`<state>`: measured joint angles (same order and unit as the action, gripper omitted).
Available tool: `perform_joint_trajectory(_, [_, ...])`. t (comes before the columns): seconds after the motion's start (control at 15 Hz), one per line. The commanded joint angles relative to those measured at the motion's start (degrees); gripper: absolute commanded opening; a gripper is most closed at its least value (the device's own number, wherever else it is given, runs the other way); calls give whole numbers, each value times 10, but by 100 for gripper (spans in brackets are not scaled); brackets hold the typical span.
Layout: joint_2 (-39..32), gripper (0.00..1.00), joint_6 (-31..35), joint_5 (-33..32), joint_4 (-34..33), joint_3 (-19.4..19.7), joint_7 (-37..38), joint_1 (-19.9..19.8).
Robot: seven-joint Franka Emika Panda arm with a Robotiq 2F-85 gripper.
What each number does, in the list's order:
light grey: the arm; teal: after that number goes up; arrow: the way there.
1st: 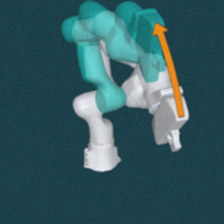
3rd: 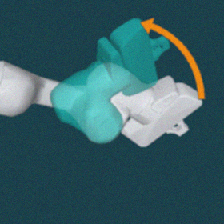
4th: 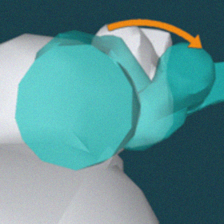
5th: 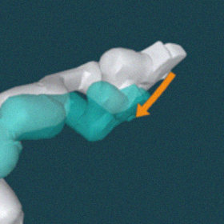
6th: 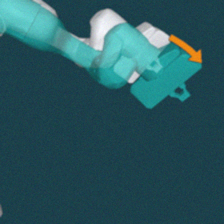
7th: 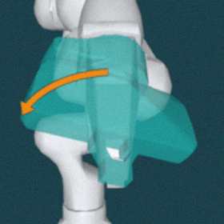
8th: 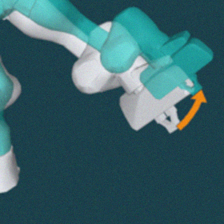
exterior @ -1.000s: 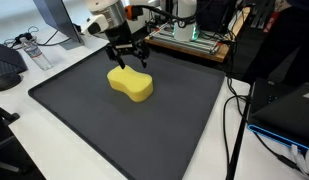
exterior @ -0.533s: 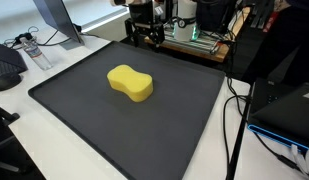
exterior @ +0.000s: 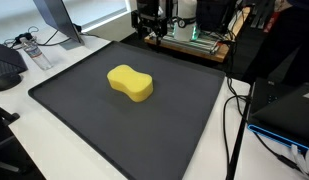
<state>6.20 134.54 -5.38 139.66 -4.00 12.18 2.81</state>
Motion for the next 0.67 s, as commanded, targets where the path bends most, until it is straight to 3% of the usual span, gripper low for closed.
perform_joint_trajectory(0.0, [4, 100, 32, 29, 18, 16, -54, -8])
perform_joint_trajectory(0.13, [10, 100, 82, 67, 39, 37, -124, -16])
perform_joint_trajectory(0.33, [9, 100, 145, 174, 64, 76, -252, -22])
perform_joint_trajectory(0.47, [10, 100, 155, 250, 73, 103, -339, -25])
perform_joint_trajectory(0.53, [14, 100, 150, 292, 74, 138, -383, -1])
perform_joint_trajectory(0.6, [10, 100, 139, 324, 70, 135, -428, -30])
